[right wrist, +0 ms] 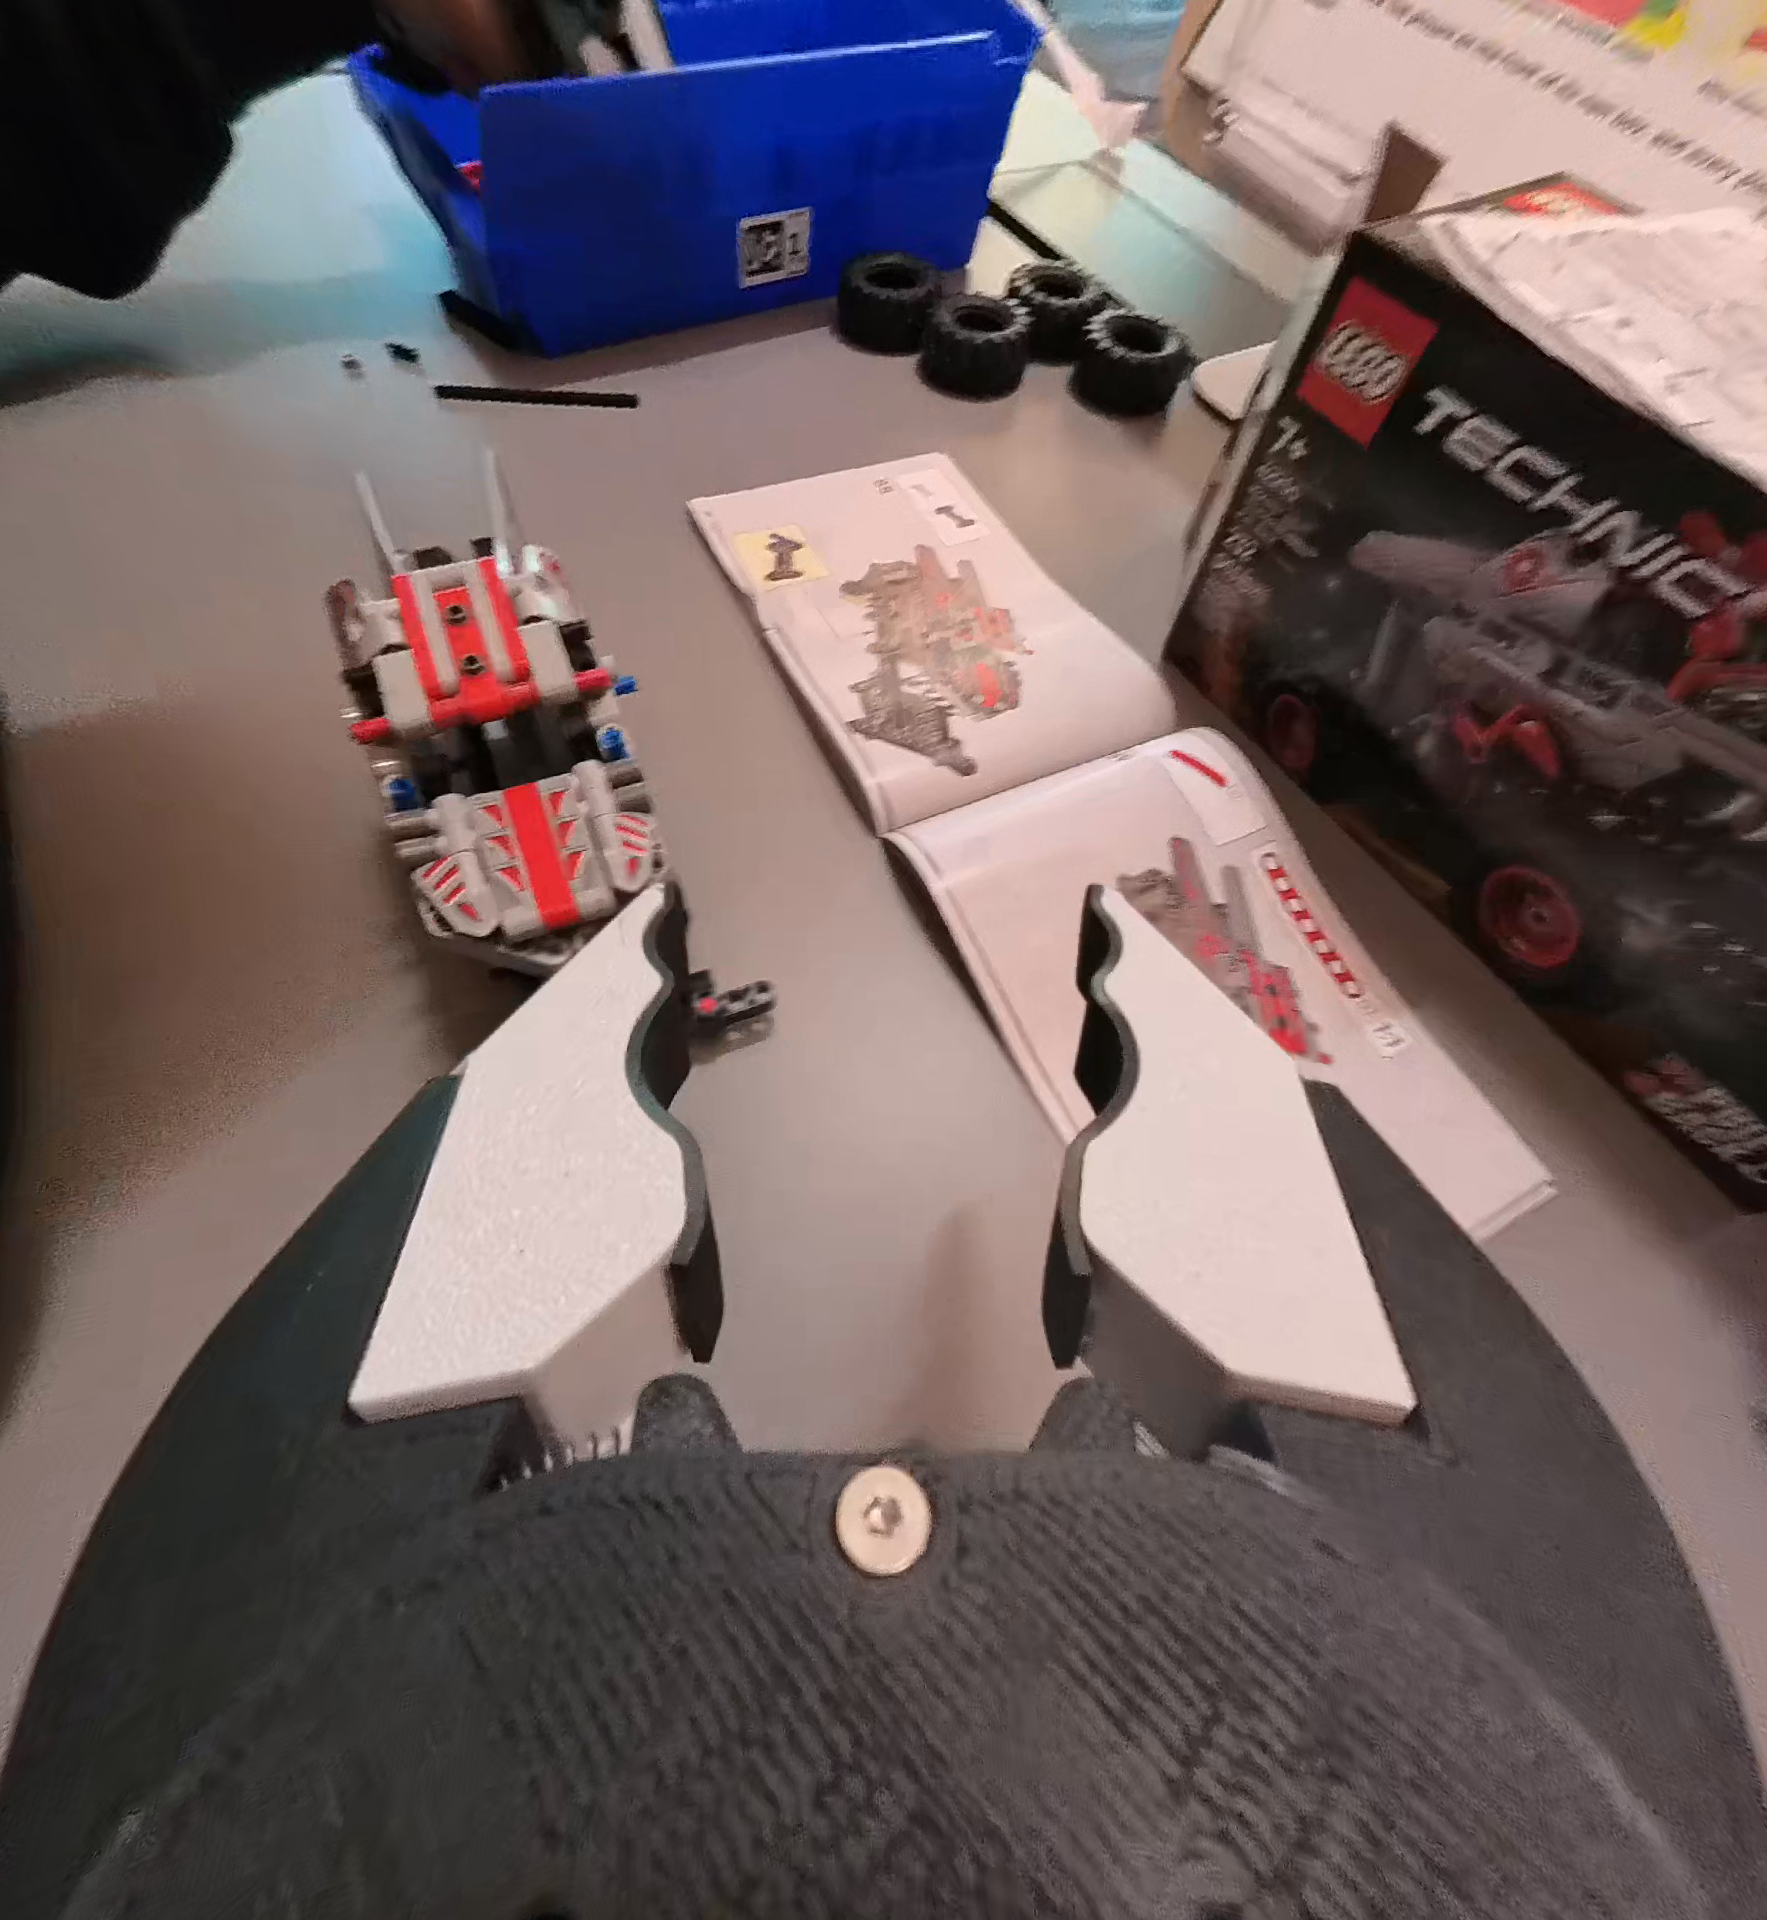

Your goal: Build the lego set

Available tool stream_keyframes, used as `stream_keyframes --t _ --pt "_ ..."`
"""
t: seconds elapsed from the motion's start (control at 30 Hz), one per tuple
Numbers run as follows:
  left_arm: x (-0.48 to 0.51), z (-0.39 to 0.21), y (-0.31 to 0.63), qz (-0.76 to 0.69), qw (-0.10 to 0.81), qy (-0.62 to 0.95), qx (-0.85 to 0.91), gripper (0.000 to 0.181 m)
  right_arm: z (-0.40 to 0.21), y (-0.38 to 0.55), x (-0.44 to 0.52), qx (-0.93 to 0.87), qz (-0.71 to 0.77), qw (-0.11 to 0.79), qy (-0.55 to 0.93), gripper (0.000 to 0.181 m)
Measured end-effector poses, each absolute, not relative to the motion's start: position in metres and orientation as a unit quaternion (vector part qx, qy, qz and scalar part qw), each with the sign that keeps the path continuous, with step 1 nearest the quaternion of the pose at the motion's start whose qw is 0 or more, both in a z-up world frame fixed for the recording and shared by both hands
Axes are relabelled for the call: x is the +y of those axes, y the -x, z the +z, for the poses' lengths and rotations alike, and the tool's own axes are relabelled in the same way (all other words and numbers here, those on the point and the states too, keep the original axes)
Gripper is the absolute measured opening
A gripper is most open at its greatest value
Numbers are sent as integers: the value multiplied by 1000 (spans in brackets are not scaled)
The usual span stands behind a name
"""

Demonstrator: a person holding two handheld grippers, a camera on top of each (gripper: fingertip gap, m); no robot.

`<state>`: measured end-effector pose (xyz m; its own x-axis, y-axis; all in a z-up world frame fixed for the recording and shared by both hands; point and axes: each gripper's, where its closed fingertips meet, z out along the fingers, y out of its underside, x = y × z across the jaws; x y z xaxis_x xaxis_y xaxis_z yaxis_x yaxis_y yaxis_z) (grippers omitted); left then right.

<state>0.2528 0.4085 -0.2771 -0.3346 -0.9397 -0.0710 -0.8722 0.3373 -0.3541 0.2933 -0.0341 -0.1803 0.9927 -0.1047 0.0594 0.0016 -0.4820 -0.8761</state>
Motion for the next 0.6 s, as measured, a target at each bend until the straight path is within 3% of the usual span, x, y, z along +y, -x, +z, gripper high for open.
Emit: stream_keyframes --t 0.03,0.17,0.37,0.47,0.6 --pt "409 -278 -253 -129 131 566 804 7 -183 -286 -33 23 -37 505 862 77" --pt "420 -258 -261 -152 194 576 779 6 -188 -258 -16 -25 -11 491 871 81" --pt "384 -138 -241 -263 360 510 736 6 -211 -221 13 -95 12 452 887 88" --pt "305 -131 -213 -313 311 420 793 6 -227 -217 24 -117 5 431 895 88" --pt "214 -206 -180 -311 181 330 873 5 -247 -210 24 -160 22 396 904 72"
